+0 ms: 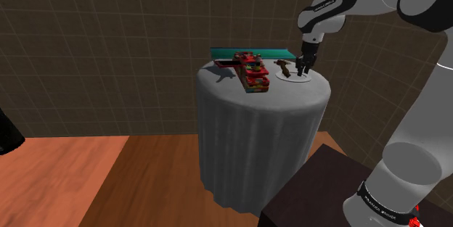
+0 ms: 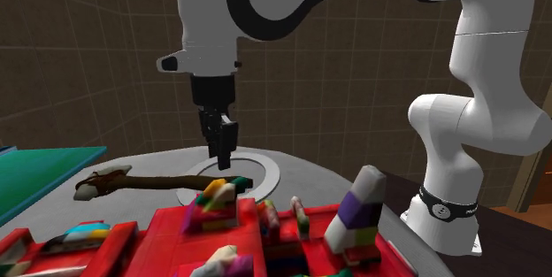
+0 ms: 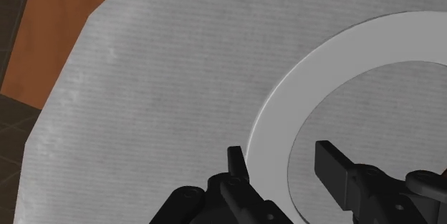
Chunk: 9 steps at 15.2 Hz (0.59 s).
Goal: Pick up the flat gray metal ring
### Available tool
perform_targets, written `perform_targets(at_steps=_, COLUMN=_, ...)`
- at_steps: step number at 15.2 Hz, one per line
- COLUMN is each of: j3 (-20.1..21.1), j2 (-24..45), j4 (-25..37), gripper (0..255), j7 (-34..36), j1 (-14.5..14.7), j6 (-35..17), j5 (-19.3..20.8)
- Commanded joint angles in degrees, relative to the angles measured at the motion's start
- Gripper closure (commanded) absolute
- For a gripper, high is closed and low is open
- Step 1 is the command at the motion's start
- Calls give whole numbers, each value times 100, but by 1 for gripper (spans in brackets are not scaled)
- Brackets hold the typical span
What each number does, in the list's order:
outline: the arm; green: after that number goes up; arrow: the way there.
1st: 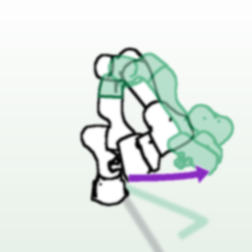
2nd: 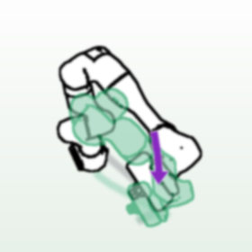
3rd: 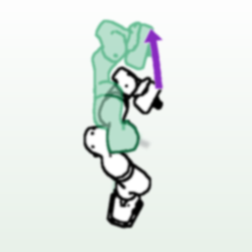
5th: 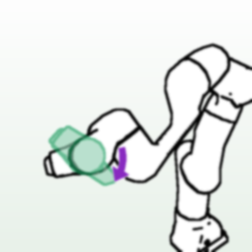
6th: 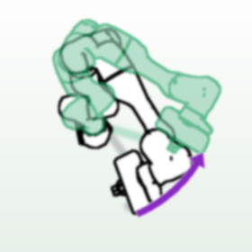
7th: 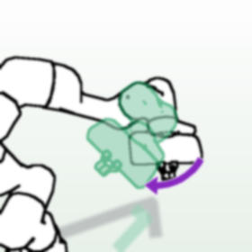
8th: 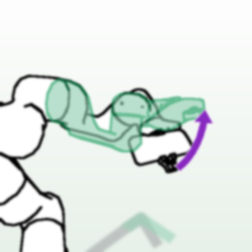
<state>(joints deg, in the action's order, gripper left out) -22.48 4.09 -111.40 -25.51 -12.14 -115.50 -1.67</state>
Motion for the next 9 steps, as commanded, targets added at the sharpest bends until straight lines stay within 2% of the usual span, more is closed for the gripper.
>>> perform_targets(at_steps=1, j3=-1, j2=-29, j4=108, gripper=255, j7=15, j1=2, j6=137, j5=16)
perform_targets(at_steps=9, j3=0, j2=-152, j4=589, gripper=255, j7=53, j1=11, j6=731, j5=72)
